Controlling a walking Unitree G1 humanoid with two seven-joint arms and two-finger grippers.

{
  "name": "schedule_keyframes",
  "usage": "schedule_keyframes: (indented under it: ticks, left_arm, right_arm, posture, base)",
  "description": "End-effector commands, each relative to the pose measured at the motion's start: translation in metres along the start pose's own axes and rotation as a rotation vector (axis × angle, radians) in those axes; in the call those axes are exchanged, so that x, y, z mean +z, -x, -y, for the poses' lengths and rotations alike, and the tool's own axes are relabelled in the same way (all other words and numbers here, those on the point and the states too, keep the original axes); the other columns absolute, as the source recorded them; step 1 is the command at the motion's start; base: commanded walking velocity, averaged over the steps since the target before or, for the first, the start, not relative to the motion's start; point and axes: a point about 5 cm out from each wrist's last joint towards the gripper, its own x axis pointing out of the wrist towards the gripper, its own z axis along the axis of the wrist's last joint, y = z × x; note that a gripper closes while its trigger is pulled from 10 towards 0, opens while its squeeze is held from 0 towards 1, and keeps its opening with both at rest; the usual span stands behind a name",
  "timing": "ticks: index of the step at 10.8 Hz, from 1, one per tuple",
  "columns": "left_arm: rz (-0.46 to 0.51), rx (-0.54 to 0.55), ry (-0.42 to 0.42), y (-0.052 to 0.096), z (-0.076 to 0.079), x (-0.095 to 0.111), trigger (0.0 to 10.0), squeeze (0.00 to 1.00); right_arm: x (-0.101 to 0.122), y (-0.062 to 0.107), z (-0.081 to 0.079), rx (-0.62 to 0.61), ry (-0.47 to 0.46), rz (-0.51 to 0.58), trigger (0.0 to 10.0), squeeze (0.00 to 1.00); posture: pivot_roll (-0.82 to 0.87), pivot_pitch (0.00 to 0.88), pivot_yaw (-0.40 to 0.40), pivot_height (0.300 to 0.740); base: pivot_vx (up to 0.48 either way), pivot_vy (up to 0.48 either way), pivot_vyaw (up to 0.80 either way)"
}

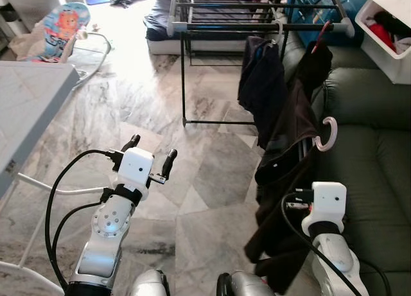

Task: Hang hanger

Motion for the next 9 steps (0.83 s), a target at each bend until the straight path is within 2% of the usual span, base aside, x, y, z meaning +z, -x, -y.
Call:
schedule_keyframes:
  ticks: [1,4,5,7,9]
  left_arm:
    - [-0.026,0.028,0.018,0.003,-0.002,-0.004,10.0,0.0]
    - [-0.048,0.071,0.034,0.013,-0.008,-0.002,10.0,0.0]
    - [-0.012,0.034,0.003,0.009,-0.005,0.005,10.0,0.0]
    - [-0.043,0.094,0.029,0.011,-0.015,0.002,10.0,0.0]
    - [-0.05,0.056,0.009,0.013,-0.008,0.002,10.0,0.0]
  right_arm:
    - [0.013,-0.007,-0.005,0.025,-0.014,0.061,10.0,0.0]
    - [0.025,-0.017,-0.01,0.078,-0.021,0.096,10.0,0.0]
    - [0.025,-0.024,-0.01,0.086,-0.017,0.097,10.0,0.0]
    - [0.029,-0.031,-0.018,0.114,-0.029,0.101,10.0,0.0]
    - [0.025,-0.03,-0.015,0.122,-0.025,0.096,10.0,0.0]
  posture:
    - [-0.12,0.099,-0.015,0.74]
    - [-0.05,0.105,-0.048,0.74]
    - [-0.04,0.111,-0.058,0.74]
    - [-0.03,0.123,-0.064,0.74]
    - [-0.03,0.129,-0.059,0.74]
  base:
    - [0.0,0.0,0.0]
    - [0.0,0.0,0.0]
    - [0.0,0.0,0.0]
    - [0.0,0.0,0.0]
    - [0.0,0.0,0.0]
